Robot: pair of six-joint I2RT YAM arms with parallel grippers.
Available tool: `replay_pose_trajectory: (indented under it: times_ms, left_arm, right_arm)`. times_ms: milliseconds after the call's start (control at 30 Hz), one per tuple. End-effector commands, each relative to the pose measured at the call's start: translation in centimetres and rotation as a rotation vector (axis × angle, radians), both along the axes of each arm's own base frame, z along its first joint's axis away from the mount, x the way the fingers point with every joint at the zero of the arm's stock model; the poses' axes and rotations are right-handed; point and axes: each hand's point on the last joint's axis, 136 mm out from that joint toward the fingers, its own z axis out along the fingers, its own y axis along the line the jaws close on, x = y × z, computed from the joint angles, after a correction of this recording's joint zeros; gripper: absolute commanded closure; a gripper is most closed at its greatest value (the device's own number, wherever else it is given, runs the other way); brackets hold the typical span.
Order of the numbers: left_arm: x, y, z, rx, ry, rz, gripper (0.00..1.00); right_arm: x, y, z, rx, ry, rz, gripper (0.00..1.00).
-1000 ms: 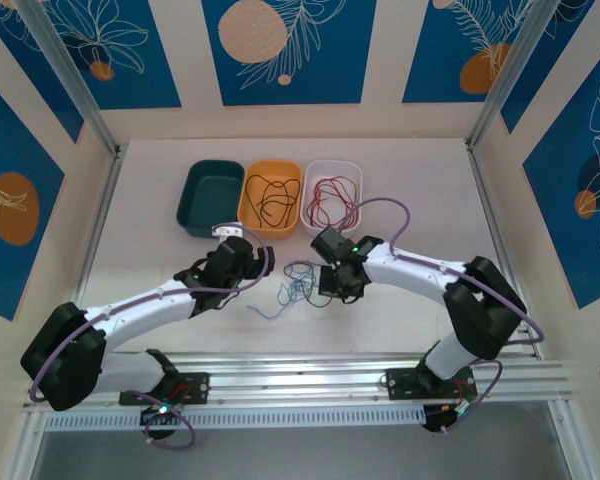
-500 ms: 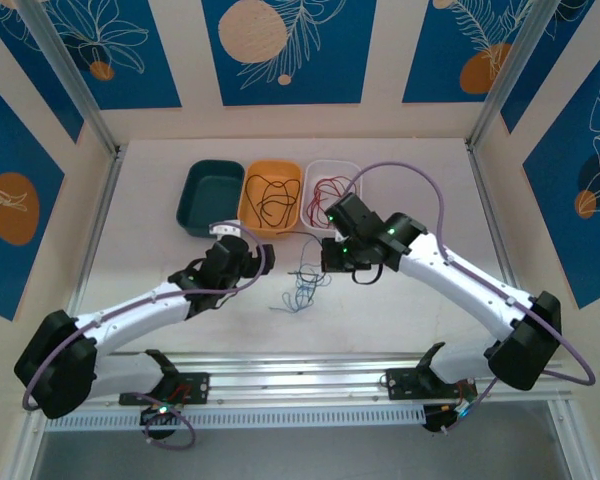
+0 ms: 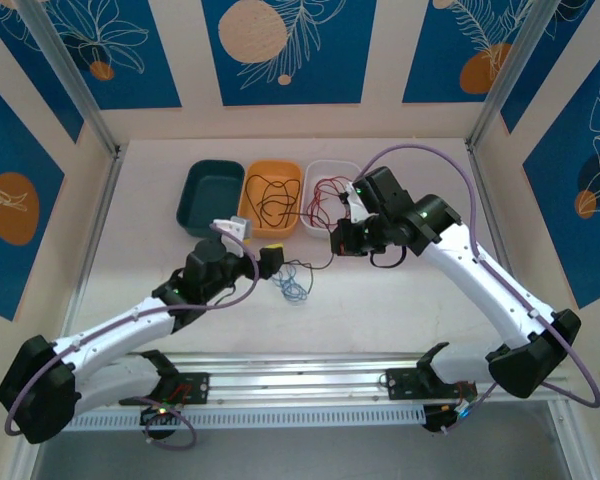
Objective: Untangle the cables
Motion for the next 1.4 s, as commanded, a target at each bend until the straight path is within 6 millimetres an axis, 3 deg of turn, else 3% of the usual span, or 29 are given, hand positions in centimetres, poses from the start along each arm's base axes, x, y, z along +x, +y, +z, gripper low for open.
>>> replay_pose_trajectory:
  times_ms: [0, 200, 367, 533, 667, 900, 1067, 1167, 1367]
  left_arm:
    - [-0.3, -1.2, 2.4, 0.023, -0.099, -0.094, 0.07]
    - [1.0, 1.8, 1.4, 0.012, -0.071, 0.094, 0.0]
    - [1.3, 6.8, 1.0, -0.025, -0.068, 0.352, 0.0]
    - [0.6, 11.2, 0.4, 0.023, -0.028, 0.55, 0.0]
    - [0.2, 12.0, 0.2, 0.065, -0.004, 0.57, 0.0]
    - [0.0, 12.4, -0.2, 0.082, 0.024, 0.583, 0.0]
    - [0.1, 12.0, -0.5, 0.086, 0.035, 0.567, 0.0]
    - [0.1, 11.9, -0.6, 0.085, 0.04, 0.561, 0.0]
    - [0.2, 11.9, -1.0, 0.085, 0.054, 0.561, 0.0]
  right_arm:
    - [-0.7, -0.1, 0.4, 0.021, 0.015, 0.041, 1.0]
    - [-0.2, -0.7, 4.4, 0.027, -0.093, 0.043, 1.0]
    - [1.8, -0.7, 7.0, 0.035, -0.203, 0.01, 1.0]
    - [6.2, 0.5, 7.7, 0.03, -0.293, -0.053, 1.0]
    - [11.1, 2.0, 7.2, 0.014, -0.355, -0.104, 1.0]
    - [19.4, 5.0, 4.3, 0.009, -0.368, -0.175, 1.0]
    - [23.9, 6.8, -0.2, -0.039, -0.302, -0.196, 1.0]
    - [25.2, 7.5, -3.1, -0.069, -0.238, -0.198, 1.0]
    - [25.7, 8.1, -8.3, -0.111, -0.132, -0.203, 1.0]
